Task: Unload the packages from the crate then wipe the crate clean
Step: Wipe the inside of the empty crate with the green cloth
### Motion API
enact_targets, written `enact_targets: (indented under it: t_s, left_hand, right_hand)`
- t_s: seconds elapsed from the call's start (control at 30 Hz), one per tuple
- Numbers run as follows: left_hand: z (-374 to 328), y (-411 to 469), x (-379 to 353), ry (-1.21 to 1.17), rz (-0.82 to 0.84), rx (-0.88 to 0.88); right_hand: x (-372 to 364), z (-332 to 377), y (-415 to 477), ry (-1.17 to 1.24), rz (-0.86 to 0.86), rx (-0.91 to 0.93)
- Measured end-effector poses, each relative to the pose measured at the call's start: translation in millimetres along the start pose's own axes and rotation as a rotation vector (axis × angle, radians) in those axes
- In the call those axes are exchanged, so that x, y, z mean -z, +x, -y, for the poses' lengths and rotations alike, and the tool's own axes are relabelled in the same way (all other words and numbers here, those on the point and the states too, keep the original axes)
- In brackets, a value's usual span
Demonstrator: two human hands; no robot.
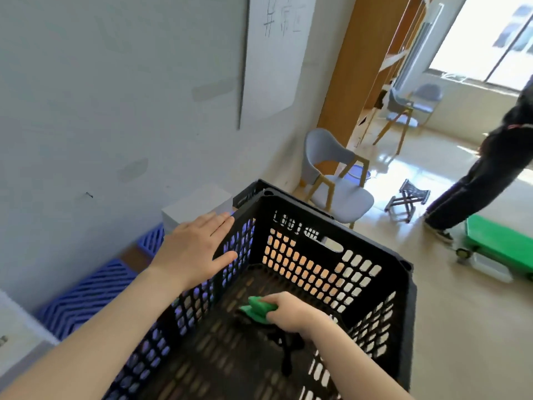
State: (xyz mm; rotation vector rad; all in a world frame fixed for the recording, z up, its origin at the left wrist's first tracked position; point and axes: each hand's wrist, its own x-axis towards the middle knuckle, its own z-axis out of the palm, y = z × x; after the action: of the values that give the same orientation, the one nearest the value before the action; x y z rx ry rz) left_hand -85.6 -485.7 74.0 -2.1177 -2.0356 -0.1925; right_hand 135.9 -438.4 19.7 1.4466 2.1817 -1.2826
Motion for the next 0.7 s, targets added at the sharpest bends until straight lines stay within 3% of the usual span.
enact_targets:
  t_s: [0.2,0.43,0.6,0.7]
  left_hand:
    - [1,-1,-1,0.051,-0.06,0.031]
    - [2,-10,3,-0.111,-0.169,0.201]
    - [4,-12,1,-0.179,-0.308,0.231]
    - [4,-9,-2,-0.174,-0.423,0.179]
  right_hand:
    - [37,-5,-32,-0.042,-0.223,0.075]
    - [63,1,-59,-0.122,-0.501,0.246]
    - [80,23,-56,-0.38,-0.595,0.324]
    - [85,30,-38,-0.709,-0.775,0.37]
